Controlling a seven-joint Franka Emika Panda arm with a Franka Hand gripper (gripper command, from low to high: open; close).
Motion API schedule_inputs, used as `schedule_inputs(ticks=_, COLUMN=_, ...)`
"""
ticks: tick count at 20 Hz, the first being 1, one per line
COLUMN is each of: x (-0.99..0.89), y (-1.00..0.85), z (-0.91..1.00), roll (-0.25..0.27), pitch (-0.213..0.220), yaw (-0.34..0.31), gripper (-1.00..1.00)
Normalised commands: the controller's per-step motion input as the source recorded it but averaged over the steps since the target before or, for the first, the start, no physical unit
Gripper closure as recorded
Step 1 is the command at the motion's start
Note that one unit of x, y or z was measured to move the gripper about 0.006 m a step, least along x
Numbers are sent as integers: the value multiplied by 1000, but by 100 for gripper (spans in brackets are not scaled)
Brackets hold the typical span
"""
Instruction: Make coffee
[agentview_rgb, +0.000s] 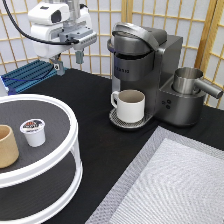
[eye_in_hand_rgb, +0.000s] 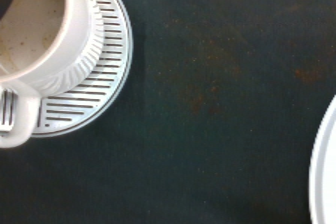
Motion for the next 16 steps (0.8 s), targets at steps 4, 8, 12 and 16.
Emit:
schedule_inputs(ticks=4, x=21, y=0, z=0, roll=0, pitch=3, yaw=0, gripper=-100)
schedule_inputs(ticks=8, x=175, y=-3, z=321, roll=52, pitch=61, yaw=-3, gripper=-100)
schedule_inputs(ticks=12, x=704, y=0, z=801, roll=145, pitch=110, yaw=0, gripper=-100)
schedule_inputs(ticks=16, x=822, y=0, z=798, roll=152, pitch=83, yaw=-3, gripper=-100)
